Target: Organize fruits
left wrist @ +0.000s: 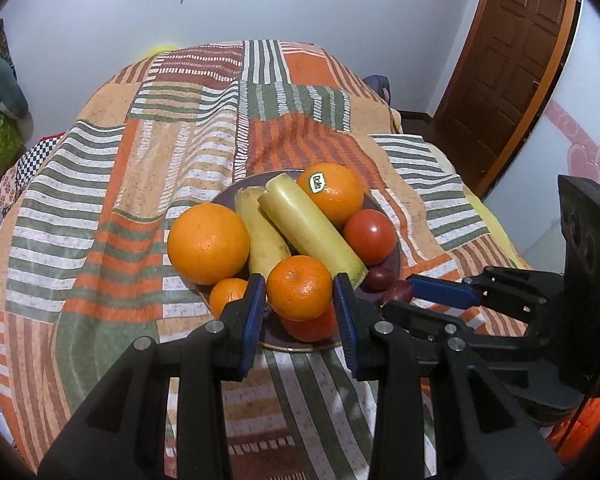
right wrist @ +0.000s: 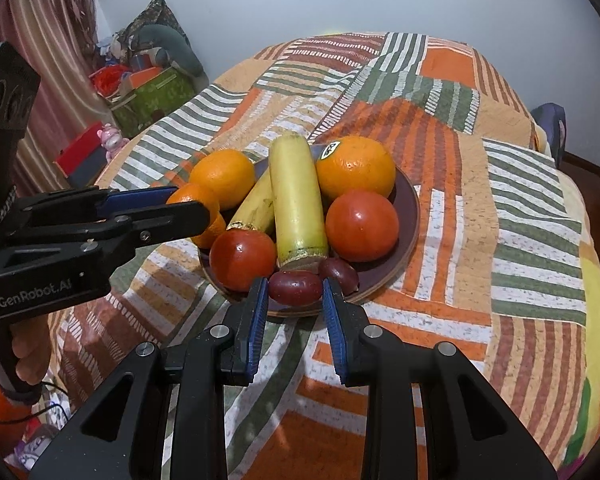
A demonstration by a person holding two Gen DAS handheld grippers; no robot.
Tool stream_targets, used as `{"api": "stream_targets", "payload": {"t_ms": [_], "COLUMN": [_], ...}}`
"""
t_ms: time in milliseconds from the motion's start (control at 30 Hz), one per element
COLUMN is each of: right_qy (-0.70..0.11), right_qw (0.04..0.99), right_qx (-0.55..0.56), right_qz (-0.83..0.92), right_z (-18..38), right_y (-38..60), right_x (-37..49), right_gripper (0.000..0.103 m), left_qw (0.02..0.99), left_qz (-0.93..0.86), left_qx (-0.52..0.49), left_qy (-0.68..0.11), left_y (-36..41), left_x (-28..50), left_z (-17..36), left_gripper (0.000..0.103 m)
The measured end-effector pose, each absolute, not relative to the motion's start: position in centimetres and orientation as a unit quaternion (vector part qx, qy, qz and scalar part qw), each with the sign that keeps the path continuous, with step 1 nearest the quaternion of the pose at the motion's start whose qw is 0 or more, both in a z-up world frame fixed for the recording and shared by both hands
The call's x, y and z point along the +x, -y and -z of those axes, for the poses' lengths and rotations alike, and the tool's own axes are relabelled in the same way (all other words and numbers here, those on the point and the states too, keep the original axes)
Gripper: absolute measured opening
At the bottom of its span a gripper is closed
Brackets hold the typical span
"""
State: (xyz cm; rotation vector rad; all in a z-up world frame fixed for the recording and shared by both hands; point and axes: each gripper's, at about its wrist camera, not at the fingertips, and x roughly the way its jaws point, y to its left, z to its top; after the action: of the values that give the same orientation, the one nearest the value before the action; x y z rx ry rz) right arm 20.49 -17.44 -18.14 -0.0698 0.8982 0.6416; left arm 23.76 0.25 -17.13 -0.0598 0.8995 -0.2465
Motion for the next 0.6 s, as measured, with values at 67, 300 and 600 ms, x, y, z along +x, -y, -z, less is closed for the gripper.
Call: {"api": "stream_targets", "payload": {"t_ms": [67, 300, 600], "right_qy": [-0.429, -0.439, -0.446], "right_qw": [0.849, 0.841, 0.837], "right_qx": [-0.033, -0.034, -0.035], "right_qz": [-0.306, -0.314, -0.315], "right_z": [18.3, 19.2, 19.8], "right_y": [17.4, 16.7, 16.4], "right_x": [20.7, 21.0, 21.4], "right_gripper": [0.026, 0.026, 0.026], "left_qw": [0.892, 0.888, 0.885], "left_qz": [0.117, 0.12, 0.118], "left_qx": [-0.028, -0.02, -0.01], "left_qy": [-0.436, -0.443, -0.451], "left_y": [-0.2, 0.3, 0.7], "left_x": [24.1, 25.3, 25.9], "left_z": [17.4, 18.6, 19.1], "left_gripper": [0.034, 0.034, 0.038]}}
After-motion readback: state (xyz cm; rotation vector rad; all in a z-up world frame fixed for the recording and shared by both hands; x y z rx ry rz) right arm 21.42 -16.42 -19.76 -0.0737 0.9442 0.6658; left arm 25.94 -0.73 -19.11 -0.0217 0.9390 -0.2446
